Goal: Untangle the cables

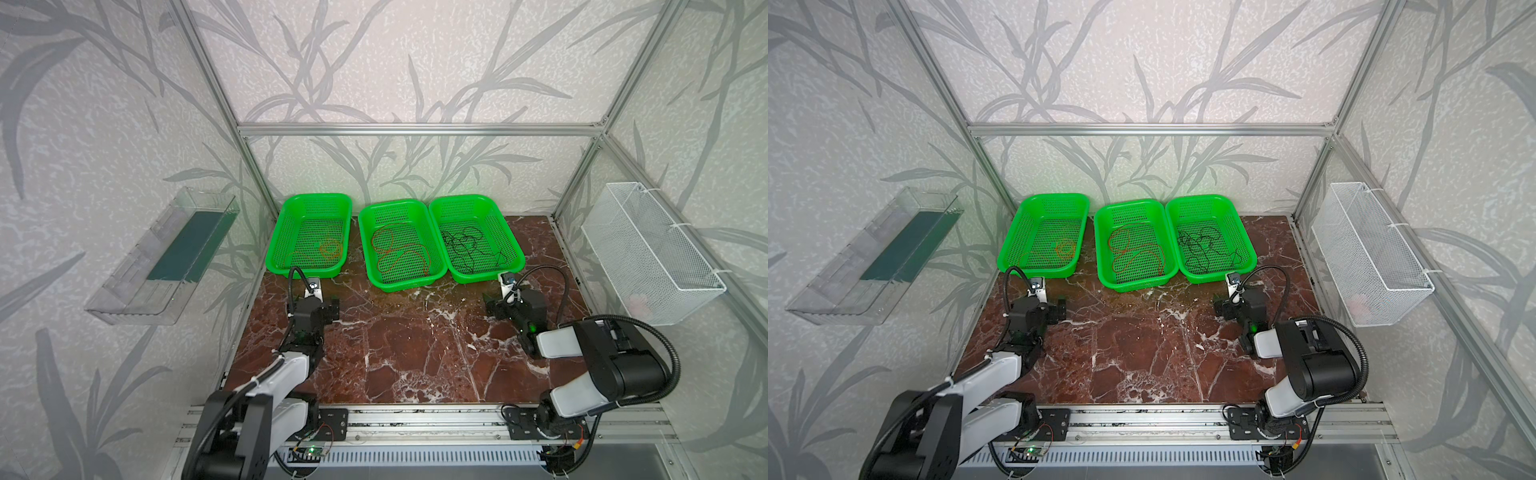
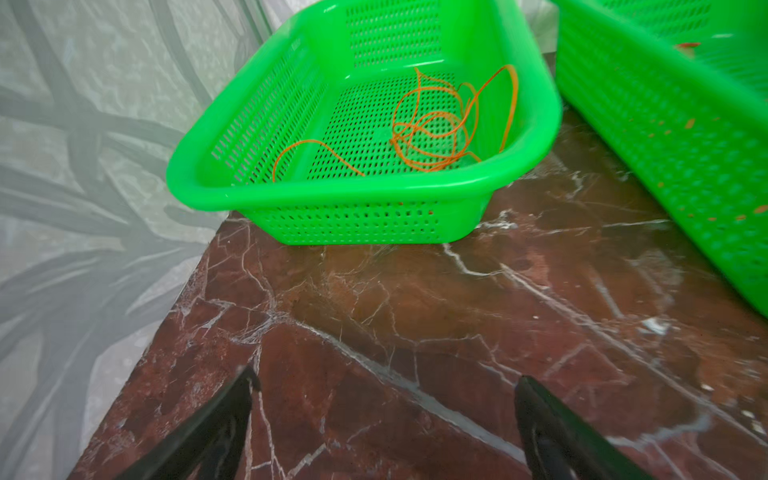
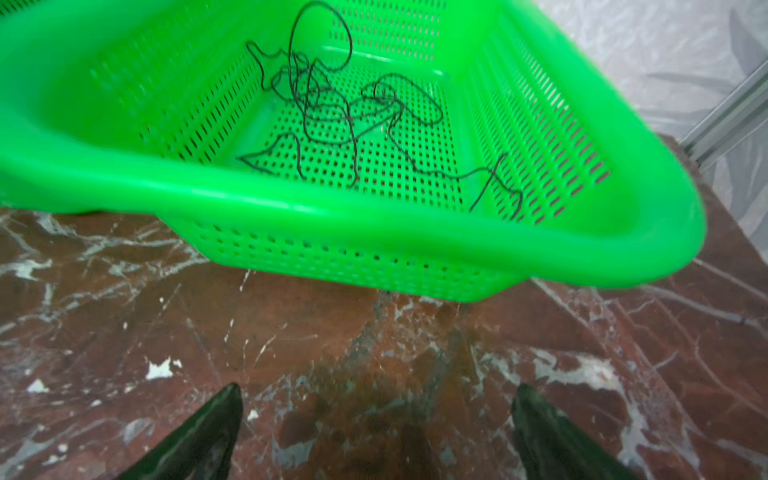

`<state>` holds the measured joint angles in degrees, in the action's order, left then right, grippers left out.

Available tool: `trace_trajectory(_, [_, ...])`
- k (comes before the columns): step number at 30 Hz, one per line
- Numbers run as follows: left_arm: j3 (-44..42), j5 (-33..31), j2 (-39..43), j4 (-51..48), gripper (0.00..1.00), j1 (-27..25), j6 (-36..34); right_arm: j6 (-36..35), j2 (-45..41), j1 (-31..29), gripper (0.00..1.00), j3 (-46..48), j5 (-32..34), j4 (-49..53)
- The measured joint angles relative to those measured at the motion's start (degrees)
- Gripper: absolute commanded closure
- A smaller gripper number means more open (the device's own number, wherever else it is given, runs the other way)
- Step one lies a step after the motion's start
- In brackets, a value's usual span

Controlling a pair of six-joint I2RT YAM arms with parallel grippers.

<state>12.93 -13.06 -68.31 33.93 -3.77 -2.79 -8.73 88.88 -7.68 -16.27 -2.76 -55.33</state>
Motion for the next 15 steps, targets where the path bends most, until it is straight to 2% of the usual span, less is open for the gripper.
trace_trajectory(5, [1.0,5.8,-13.4,14.2,0.01,1.5,0.0,-0.2,0.0,0.0,0.01,-0.2,-0.3,-2.1])
trace_trajectory(8, [1.5,6.6,-20.7,22.1,0.01,2.0,0.1,-0.3,-0.1,0.0,0.01,-0.6,-0.3,-1.8])
trace_trajectory(15, [7.3,3.8,-21.4,21.5,0.01,2.3,1.6,-0.4,-0.1,0.0,0.01,-0.6,-0.4,-1.8])
